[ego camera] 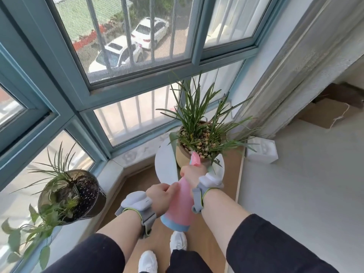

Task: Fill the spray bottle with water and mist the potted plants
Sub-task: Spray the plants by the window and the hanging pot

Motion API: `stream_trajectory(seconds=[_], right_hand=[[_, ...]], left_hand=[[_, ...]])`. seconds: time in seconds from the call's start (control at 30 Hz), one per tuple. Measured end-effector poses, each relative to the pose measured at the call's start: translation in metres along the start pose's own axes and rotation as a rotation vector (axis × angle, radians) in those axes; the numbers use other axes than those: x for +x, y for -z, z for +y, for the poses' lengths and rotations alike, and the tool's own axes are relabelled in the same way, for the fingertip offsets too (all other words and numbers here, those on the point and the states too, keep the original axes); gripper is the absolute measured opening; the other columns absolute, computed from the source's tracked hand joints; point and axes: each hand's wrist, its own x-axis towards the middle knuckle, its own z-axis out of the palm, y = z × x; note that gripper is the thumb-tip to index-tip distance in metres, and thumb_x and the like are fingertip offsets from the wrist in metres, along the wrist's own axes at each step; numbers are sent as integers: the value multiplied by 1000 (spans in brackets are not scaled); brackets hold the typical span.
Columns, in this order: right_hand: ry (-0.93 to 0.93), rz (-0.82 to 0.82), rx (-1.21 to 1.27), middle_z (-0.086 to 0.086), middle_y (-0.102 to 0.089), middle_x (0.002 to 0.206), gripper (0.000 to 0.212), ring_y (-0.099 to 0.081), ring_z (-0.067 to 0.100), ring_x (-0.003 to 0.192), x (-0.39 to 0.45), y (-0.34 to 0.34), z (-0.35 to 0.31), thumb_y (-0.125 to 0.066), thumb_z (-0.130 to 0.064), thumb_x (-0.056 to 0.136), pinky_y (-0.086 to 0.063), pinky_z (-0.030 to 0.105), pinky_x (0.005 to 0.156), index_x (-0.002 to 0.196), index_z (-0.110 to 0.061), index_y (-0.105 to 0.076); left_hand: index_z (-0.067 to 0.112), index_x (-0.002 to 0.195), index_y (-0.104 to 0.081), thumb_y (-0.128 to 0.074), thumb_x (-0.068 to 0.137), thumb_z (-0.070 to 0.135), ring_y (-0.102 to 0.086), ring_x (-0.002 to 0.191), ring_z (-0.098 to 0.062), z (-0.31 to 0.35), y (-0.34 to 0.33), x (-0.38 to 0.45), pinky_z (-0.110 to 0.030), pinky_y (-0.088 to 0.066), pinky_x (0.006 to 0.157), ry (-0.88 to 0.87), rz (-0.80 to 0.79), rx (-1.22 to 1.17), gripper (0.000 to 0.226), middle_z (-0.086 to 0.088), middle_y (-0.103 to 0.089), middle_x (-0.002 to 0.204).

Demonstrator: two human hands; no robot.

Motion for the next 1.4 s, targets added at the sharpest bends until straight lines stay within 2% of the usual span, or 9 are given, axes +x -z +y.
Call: stream_trajectory(seconds=[0.1, 0.27, 0.43, 0.5, 0.63, 0.77, 1.03, 1.2, 1.4], right_hand=[[0, 41, -21, 1, -50, 76, 10, -40, 10, 52, 0, 1, 4, -54, -16, 85, -30, 20, 44, 92, -19, -47], [-19, -28, 176, 5, -53, 93, 27, -46, 15, 66, -7, 10, 11, -60, -17, 71, -37, 19, 50, 96, -14, -50], [-45, 16, 20, -2, -48, 66, 14, -42, 17, 54, -7, 10, 15, -55, -19, 72, -34, 26, 54, 80, -19, -44], [-53, 21, 49, 1, -45, 66, 15, -42, 24, 62, -9, 13, 19, -54, -13, 77, -35, 30, 58, 68, -16, -42], [-42, 27, 201, 2, -51, 81, 7, -46, 22, 76, -12, 24, 27, -56, -15, 80, -36, 21, 52, 83, -16, -50], [-27, 31, 94, 1, -42, 65, 22, -37, 21, 56, -10, 32, 30, -55, -7, 76, -30, 29, 51, 66, -17, -38], [-22, 105, 171, -1, -37, 61, 29, -33, 21, 53, -11, 37, 26, -58, -7, 68, -29, 28, 54, 60, -19, -32], [-33, 155, 271, 6, -53, 78, 20, -47, 26, 69, -7, 44, 22, -59, -4, 70, -39, 31, 67, 65, -19, -47], [-28, 151, 296, 5, -52, 73, 9, -46, 26, 66, -6, 50, 17, -59, -6, 65, -38, 33, 65, 71, -13, -57]], left_hand=[[18, 112, -68, -39, 97, 49, -53, 89, -15, -2, -4, 0, -21, -34, 74, -8, -25, 2, 45, 0, -67, 106], [18, 108, -69, -40, 96, 49, -53, 87, -16, -3, -9, -2, -22, -34, 72, -15, -40, 0, 44, 0, -66, 101], [20, 117, -66, -39, 97, 48, -51, 90, -13, 0, -10, -4, -21, -34, 76, -45, -55, 7, 43, 0, -67, 115], [19, 117, -66, -40, 97, 47, -51, 90, -13, 2, -13, -5, -21, -34, 76, -53, -66, 6, 43, -1, -67, 116], [19, 117, -66, -40, 97, 47, -52, 91, -13, 6, -19, -6, -20, -33, 76, -76, -87, 28, 42, -1, -67, 115], [20, 117, -65, -39, 98, 46, -50, 89, -13, 11, -23, -5, -20, -32, 74, -104, -100, 81, 42, -1, -67, 114], [21, 119, -64, -39, 97, 47, -58, 101, -19, 21, -24, -3, -21, -34, 75, -109, -96, 82, 42, -1, -67, 116], [23, 116, -66, -42, 96, 47, -57, 97, -16, 27, -23, -2, -21, -35, 76, -130, -83, 61, 39, 1, -67, 115], [25, 118, -64, -46, 94, 47, -52, 91, -12, 34, -20, 0, -20, -34, 76, -148, -83, 56, 37, 3, -66, 115]])
